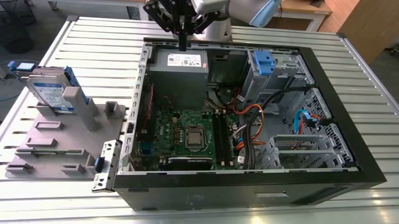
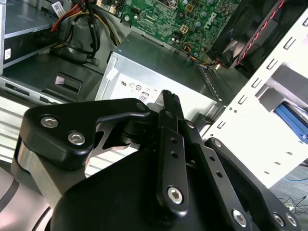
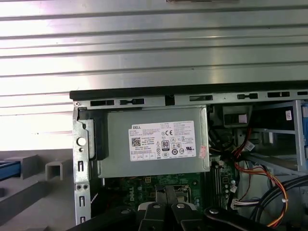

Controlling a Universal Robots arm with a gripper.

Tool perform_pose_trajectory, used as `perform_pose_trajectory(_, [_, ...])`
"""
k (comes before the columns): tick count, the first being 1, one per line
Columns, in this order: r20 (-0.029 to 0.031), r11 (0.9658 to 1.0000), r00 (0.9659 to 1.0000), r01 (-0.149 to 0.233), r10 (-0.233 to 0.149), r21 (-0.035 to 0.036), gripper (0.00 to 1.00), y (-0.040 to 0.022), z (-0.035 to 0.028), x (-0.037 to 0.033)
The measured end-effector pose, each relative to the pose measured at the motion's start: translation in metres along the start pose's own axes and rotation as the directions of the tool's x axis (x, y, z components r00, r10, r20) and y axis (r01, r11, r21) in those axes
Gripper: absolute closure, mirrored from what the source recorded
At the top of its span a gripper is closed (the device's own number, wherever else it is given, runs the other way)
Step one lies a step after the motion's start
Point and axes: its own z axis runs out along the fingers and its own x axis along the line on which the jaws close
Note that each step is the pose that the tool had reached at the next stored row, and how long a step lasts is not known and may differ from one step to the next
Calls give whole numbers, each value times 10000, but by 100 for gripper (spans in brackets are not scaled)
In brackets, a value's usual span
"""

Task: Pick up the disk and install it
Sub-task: 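Reach for the disk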

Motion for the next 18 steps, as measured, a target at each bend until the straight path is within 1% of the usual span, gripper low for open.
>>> perform_pose_trajectory(3, [0,10000,10000,-1,1,0,89,-1,-1,14])
perform_pose_trajectory(8, [0,10000,10000,0,0,1,89,-5,-2,67])
perform_pose_trajectory(18, [0,10000,10000,0,0,0,89,-12,1,149])
